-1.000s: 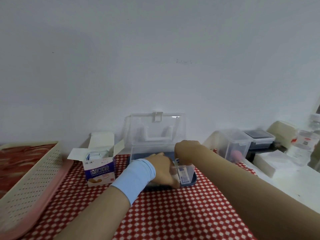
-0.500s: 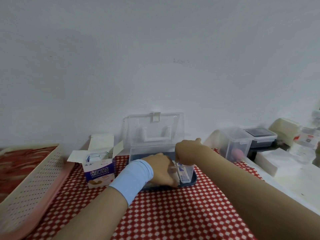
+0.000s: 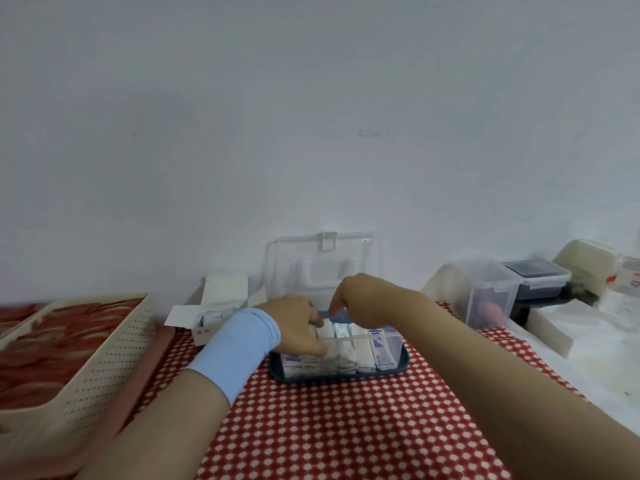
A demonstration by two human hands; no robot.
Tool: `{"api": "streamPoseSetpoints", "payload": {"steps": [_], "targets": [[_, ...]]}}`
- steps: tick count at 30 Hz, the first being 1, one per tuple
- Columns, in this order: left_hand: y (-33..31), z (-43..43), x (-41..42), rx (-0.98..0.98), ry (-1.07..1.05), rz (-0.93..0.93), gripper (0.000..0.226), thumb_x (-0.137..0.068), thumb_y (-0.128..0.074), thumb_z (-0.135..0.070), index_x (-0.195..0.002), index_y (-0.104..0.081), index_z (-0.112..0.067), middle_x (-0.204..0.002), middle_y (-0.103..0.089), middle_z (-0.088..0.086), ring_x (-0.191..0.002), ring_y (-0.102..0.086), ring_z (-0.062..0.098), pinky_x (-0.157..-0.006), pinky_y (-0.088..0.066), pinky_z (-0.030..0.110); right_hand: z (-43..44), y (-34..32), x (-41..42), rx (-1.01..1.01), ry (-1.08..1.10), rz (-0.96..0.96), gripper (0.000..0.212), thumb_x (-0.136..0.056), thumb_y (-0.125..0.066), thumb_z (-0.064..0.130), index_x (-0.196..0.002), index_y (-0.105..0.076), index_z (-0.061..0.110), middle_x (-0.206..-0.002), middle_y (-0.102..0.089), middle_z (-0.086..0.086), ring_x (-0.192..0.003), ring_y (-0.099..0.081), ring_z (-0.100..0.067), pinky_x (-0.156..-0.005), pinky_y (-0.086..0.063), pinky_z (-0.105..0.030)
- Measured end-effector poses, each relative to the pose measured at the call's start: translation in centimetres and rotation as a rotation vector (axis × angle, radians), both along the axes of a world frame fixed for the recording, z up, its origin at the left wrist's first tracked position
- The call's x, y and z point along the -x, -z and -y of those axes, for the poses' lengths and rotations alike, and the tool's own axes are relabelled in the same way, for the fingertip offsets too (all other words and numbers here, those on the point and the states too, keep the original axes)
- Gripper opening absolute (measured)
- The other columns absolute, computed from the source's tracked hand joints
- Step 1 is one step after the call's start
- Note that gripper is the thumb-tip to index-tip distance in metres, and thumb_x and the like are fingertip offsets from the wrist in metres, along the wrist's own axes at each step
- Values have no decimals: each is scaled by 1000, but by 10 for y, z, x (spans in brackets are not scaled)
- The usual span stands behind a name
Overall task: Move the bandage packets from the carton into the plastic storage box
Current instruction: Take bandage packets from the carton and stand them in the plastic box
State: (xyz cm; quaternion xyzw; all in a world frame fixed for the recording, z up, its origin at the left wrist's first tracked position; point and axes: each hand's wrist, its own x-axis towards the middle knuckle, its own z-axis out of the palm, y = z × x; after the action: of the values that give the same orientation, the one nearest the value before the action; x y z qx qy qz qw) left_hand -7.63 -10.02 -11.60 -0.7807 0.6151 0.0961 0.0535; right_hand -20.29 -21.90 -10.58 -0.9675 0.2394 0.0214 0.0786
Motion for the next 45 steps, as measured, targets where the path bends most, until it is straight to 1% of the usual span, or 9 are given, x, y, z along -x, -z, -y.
{"api": "streamPoseSetpoints", "payload": {"steps": [9,18,23,26,30,36,39,43,45], "targets": [[27,8,3,-47,27,50,50,-89,-45,-54,-135,-56,-37,-136,-55,-6,-123,-50,22,-107,-40,44,-4,18,3,-58,5,-130,64,-87,-39,-15,-128,-67,26,-140,-58,-1,-114,-58,-22,-86,-45,-26],[9,-8,0,27,61,193,49,-89,-54,-50,-134,-55,-33,-142,-47,-4,-133,-35,21,-115,-21,39,-4,13,-4,-88,24,-19,63,-87,-38,-13,-128,-67,24,-140,-57,0,-123,-55,-23,-104,-45,-32],[14,-8,6,-64,17,158,37,-88,-50,-55,-110,-68,-31,-93,-60,-8,-103,-52,17,-113,-21,40,-8,20,-6,-107,23,-89,62,-88,-38,-13,-128,-68,23,-141,-57,-2,-123,-54,-23,-103,-45,-30],[13,-12,6,-52,25,165,41,-89,-50,-54,-119,-65,-31,-109,-63,-6,-113,-50,20,-114,-21,42,-11,16,-4,-107,22,-55,60,-89,-39,-12,-128,-67,23,-141,-56,-2,-123,-54,-23,-103,-45,-30],[1,-27,1,79,13,55,49,-88,-59,-46,-135,-55,-32,-135,-52,-5,-128,-43,21,-110,-31,37,-14,-2,-10,-95,51,136,52,-89,-44,-8,-121,-71,22,-129,-66,2,-117,-61,-18,-102,-50,-34],[-35,-67,-33,501,-93,-316,23,-94,-57,-21,-110,-67,-34,-115,-61,-16,-109,-55,6,-98,-42,25,-47,-25,-53,-37,-43,428,32,-91,-52,10,-99,-77,27,-103,-74,5,-94,-66,-17,-84,-56,-37],[-33,-84,-67,686,-293,-277,33,-95,-46,-5,-96,-67,-31,-111,-66,-10,-102,-59,9,-89,-43,23,-69,-28,-79,-29,-123,431,28,-94,-54,15,-104,-77,27,-109,-74,6,-93,-67,-15,-87,-55,-35],[-5,-101,-100,695,-506,-222,30,-96,-46,-6,-99,-68,-26,-119,-67,-2,-108,-60,15,-97,-48,33,-89,-26,-111,30,-166,306,26,-96,-57,18,-112,-75,28,-117,-72,8,-104,-66,-13,-91,-54,-32],[6,-109,-104,710,-524,-236,28,-98,-46,-10,-110,-67,-23,-121,-66,-2,-103,-59,11,-91,-45,23,-97,-22,-125,53,-173,240,24,-95,-60,20,-110,-76,29,-116,-72,9,-103,-66,-14,-91,-55,-34]]}}
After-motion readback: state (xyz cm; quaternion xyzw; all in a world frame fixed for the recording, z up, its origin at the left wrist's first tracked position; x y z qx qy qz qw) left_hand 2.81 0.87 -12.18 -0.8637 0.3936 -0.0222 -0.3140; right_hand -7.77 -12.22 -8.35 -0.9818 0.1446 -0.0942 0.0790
